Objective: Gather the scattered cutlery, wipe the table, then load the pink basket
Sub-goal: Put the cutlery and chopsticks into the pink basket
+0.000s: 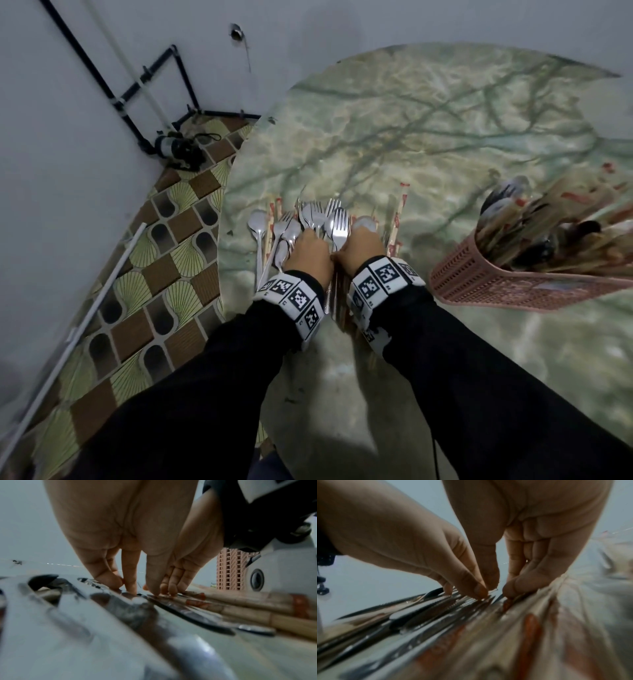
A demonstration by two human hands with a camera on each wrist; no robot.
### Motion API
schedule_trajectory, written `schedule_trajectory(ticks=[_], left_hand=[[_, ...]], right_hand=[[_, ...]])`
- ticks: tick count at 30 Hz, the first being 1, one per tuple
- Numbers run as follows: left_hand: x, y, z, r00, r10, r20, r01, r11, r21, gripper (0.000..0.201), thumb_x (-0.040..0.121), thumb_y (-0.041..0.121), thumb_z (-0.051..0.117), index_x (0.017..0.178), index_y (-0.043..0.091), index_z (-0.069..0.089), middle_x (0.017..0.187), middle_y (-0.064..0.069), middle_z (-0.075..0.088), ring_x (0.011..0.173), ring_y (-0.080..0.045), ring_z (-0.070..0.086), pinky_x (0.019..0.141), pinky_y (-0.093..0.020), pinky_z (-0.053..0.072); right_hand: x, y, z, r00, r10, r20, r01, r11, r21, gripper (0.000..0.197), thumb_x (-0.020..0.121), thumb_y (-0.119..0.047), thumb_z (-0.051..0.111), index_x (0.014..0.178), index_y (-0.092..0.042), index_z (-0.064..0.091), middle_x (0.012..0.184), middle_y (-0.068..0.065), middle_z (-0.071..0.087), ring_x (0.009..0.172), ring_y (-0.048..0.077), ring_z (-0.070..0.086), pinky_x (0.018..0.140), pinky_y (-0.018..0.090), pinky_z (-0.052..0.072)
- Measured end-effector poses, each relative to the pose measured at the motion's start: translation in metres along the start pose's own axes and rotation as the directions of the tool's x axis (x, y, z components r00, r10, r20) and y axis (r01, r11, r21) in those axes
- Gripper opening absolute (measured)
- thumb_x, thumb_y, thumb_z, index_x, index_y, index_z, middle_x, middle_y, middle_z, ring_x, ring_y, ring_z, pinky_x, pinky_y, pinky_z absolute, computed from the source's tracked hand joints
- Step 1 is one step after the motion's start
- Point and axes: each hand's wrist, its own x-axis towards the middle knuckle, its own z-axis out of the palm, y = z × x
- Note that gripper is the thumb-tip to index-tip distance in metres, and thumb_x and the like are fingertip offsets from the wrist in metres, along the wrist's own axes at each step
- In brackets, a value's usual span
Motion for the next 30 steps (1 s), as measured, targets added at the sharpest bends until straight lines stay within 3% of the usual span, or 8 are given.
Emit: schedule_trajectory(ticks=[2,4,6,9,17,21,26,30], left_hand=[[-0.001,0.002,-0.002,1.000,0.013,0.012,-0.013,0.999,0.032,0.023,0.086,0.019,0.064,0.103,0.004,0.064,0.122,-0.010,0.043,0.109,-0.025,0.050,0.098,-0.039,0.043],[-0.003,0.003,-0.003,1.000,0.014,0.013,-0.015,0.999,0.045,0.020,0.084,0.019,0.066,0.097,0.003,0.065,0.121,-0.010,0.045,0.109,-0.025,0.050,0.097,-0.038,0.042],[-0.006,0.006,-0.005,1.000,0.015,0.017,-0.016,0.998,0.059,0.014,0.086,0.014,0.064,0.092,0.002,0.066,0.120,-0.011,0.046,0.106,-0.024,0.053,0.094,-0.034,0.043],[-0.007,0.011,-0.009,0.999,-0.018,0.027,0.016,0.998,0.055,0.013,0.089,0.007,0.058,0.093,-0.002,0.066,0.120,-0.015,0.047,0.103,-0.026,0.055,0.088,-0.032,0.044],[-0.008,0.020,-0.016,0.981,-0.171,0.091,0.174,0.984,-0.032,0.019,0.083,0.007,0.061,0.096,-0.005,0.063,0.118,-0.022,0.055,0.106,-0.032,0.056,0.090,-0.036,0.050],[-0.014,0.023,-0.019,0.970,-0.199,0.139,0.218,0.966,-0.138,0.018,0.087,0.003,0.052,0.099,-0.009,0.059,0.111,-0.021,0.059,0.100,-0.031,0.060,0.079,-0.030,0.049],[-0.022,0.028,-0.026,0.965,-0.234,0.115,0.258,0.922,-0.289,0.026,0.093,-0.001,0.041,0.117,-0.007,0.047,0.117,-0.019,0.055,0.102,-0.031,0.055,0.080,-0.029,0.043],[-0.024,0.033,-0.027,0.966,-0.258,0.009,0.240,0.886,-0.396,0.030,0.095,0.005,0.036,0.123,-0.005,0.038,0.122,-0.021,0.051,0.108,-0.034,0.052,0.082,-0.036,0.042]], right_hand=[[0.000,0.005,-0.003,1.000,-0.011,-0.029,0.010,0.999,-0.037,0.020,0.084,-0.008,0.062,0.102,-0.003,0.054,0.070,0.000,0.053,0.063,0.016,0.055,0.048,0.022,0.039],[-0.004,0.010,-0.007,0.998,-0.025,-0.050,0.020,0.996,-0.085,0.009,0.084,-0.007,0.061,0.092,-0.006,0.058,0.065,-0.001,0.051,0.070,0.021,0.061,0.058,0.028,0.050],[-0.011,0.012,-0.012,0.998,-0.043,-0.037,0.038,0.990,-0.134,0.014,0.081,-0.006,0.065,0.092,-0.008,0.057,0.061,-0.002,0.047,0.075,0.025,0.063,0.065,0.031,0.053],[-0.017,0.009,-0.016,0.995,-0.093,-0.026,0.087,0.981,-0.175,0.027,0.081,-0.002,0.061,0.103,-0.010,0.048,0.067,-0.001,0.049,0.073,0.026,0.060,0.060,0.029,0.045],[-0.028,0.006,-0.034,1.000,-0.014,0.007,0.015,0.987,-0.159,0.023,0.092,-0.006,0.047,0.113,0.000,0.053,0.111,0.022,0.062,0.106,0.037,0.058,0.080,0.037,0.046],[-0.025,0.012,-0.036,0.995,0.063,0.082,-0.051,0.988,-0.146,0.029,0.084,-0.011,0.060,0.111,-0.002,0.053,0.106,0.017,0.064,0.098,0.033,0.062,0.070,0.030,0.045],[-0.024,0.016,-0.050,0.971,0.180,0.155,-0.191,0.979,0.064,0.029,0.093,-0.014,0.048,0.107,0.009,0.060,0.113,0.023,0.062,0.104,0.035,0.060,0.082,0.035,0.047],[-0.024,0.011,-0.056,0.980,0.184,0.079,-0.198,0.946,0.256,0.035,0.095,-0.015,0.043,0.122,0.008,0.048,0.122,0.022,0.055,0.114,0.036,0.053,0.085,0.033,0.042]])
